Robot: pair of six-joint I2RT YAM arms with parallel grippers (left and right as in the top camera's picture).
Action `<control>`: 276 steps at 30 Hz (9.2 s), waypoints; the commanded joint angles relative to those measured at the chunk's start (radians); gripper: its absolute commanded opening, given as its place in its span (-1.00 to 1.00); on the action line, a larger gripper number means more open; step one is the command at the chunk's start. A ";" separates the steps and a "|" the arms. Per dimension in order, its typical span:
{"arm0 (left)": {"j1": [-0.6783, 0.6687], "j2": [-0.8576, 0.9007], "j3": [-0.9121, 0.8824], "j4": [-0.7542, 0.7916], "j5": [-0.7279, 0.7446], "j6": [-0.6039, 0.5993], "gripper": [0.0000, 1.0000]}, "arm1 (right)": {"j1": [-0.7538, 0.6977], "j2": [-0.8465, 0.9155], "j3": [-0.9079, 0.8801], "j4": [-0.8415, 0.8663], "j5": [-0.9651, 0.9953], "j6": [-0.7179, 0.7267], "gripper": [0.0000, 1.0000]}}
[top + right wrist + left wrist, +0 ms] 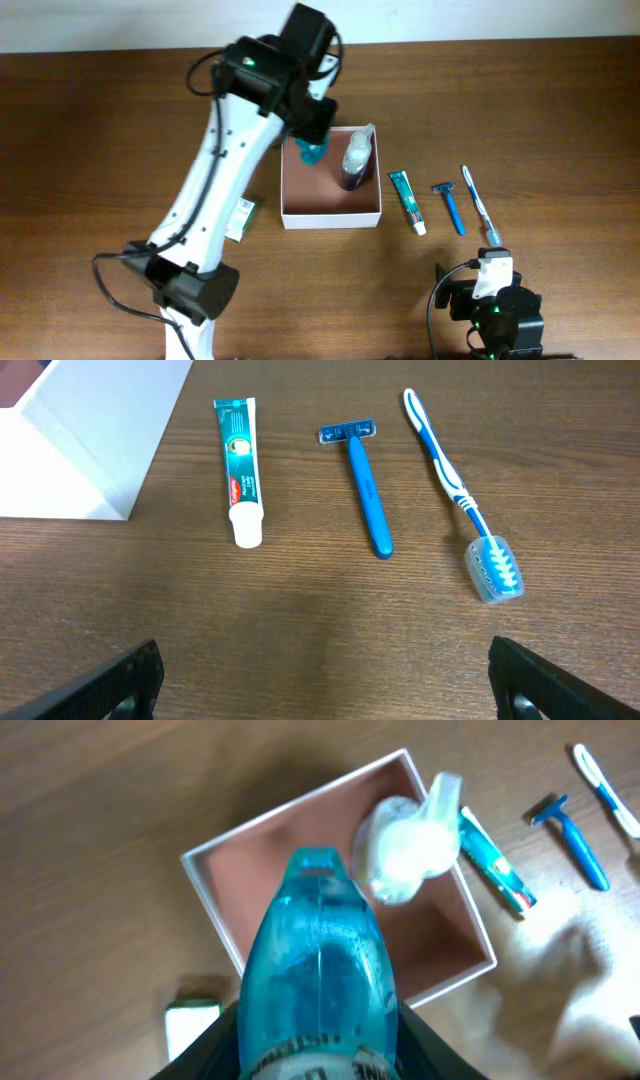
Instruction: Pack container
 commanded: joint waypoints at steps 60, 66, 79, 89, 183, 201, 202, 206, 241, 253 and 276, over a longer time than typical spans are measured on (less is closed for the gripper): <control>0.352 -0.264 -0.879 0.243 -0.009 0.124 0.97 | -0.008 -0.008 -0.009 0.000 -0.001 -0.004 0.97; 0.352 -0.254 -1.112 0.463 -0.009 0.147 0.96 | -0.008 -0.008 -0.009 0.000 -0.001 -0.004 0.98; 0.352 -0.224 -1.281 0.681 -0.006 0.147 0.61 | -0.008 -0.008 -0.009 0.000 -0.001 -0.004 0.97; 0.352 -0.188 -1.281 0.681 -0.010 0.147 0.07 | -0.008 -0.008 -0.009 0.000 -0.001 -0.003 0.98; 0.653 -0.584 -0.529 0.007 -0.043 0.122 1.00 | -0.008 -0.008 -0.009 0.027 0.011 -0.005 0.98; 0.653 -0.584 -0.529 0.008 -0.043 0.122 1.00 | -0.008 0.002 0.051 0.305 -0.293 0.396 0.97; 0.653 -0.584 -0.529 0.008 -0.043 0.122 1.00 | -0.008 0.014 0.080 0.314 -0.293 0.378 0.97; 0.653 -0.584 -0.529 0.007 -0.043 0.122 1.00 | -0.008 0.121 0.244 0.260 -0.267 0.269 0.97; 0.653 -0.584 -0.529 0.008 -0.043 0.122 1.00 | 0.081 1.910 1.220 -0.388 -0.168 0.055 0.39; 0.653 -0.584 -0.529 0.008 -0.043 0.122 1.00 | 0.162 1.943 1.165 -0.290 -0.101 0.129 0.31; 0.653 -0.584 -0.529 0.008 -0.043 0.122 1.00 | 0.143 1.817 1.079 -0.249 -0.063 0.129 -0.80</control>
